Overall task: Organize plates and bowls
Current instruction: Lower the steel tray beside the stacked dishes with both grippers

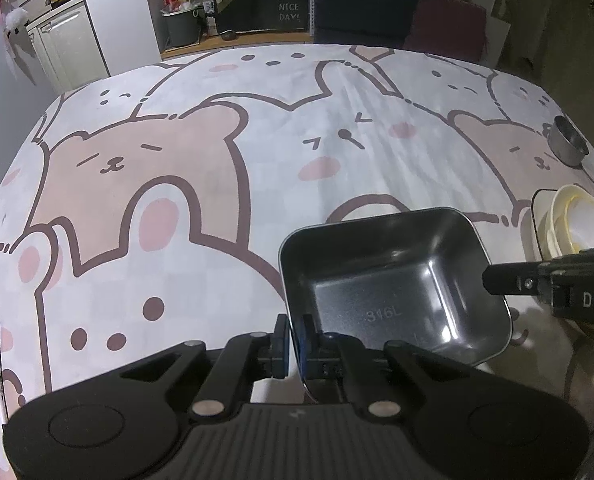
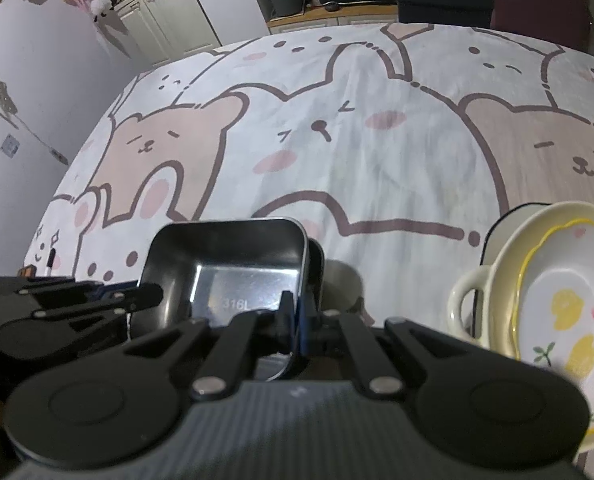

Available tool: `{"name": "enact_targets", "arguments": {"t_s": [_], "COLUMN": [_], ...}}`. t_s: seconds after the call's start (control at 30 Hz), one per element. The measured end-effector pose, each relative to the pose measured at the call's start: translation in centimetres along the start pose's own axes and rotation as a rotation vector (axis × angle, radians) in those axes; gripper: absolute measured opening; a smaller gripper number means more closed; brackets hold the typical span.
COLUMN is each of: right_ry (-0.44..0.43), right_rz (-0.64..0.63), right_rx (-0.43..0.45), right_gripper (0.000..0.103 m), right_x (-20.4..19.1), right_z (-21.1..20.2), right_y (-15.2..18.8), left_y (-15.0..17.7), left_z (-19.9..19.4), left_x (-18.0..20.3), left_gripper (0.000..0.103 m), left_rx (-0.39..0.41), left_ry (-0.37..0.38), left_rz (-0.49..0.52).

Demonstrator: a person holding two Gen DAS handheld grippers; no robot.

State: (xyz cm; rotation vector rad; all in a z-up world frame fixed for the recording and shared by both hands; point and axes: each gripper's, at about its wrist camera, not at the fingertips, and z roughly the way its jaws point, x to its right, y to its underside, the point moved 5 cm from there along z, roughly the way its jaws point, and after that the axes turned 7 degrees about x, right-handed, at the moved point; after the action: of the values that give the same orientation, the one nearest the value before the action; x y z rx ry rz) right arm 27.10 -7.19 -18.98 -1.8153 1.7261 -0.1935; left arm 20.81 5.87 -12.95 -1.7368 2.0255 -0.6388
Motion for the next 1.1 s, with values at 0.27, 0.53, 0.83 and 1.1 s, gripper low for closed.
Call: {"name": "enact_targets", "arguments": {"t_s": [0.27, 0.53, 0.83, 1.1], "right_ry": [0.01, 0.014, 0.028, 0.028], "right_rz": [-0.004, -0.015, -0.02, -0.035], "right_rx": [-0.005, -0.015, -0.03, -0.065], "right_gripper": [0.004, 0.004, 0.004, 0.01], "right_x": [0.2, 0.1, 0.2, 0.2], "right_z": [0.2, 0.5, 0.9, 1.2], "right_y": [0.0, 0.1, 0.2, 0.5], "left_y": [0.0, 0.0, 0.3, 0.6], "left_z": [0.3, 0.4, 0.8, 0.9], "left_x": [0.2, 0.1, 0.2, 0.2], "left_gripper": [0.005, 0.005, 0.006, 0.015], "left_rx": [-0.002, -0.01, -0.034, -0.048], "left_ry": [-0.003, -0.006, 0.006, 0.031], "left_rz": [0.011, 0.013, 0.013, 0.005]}}
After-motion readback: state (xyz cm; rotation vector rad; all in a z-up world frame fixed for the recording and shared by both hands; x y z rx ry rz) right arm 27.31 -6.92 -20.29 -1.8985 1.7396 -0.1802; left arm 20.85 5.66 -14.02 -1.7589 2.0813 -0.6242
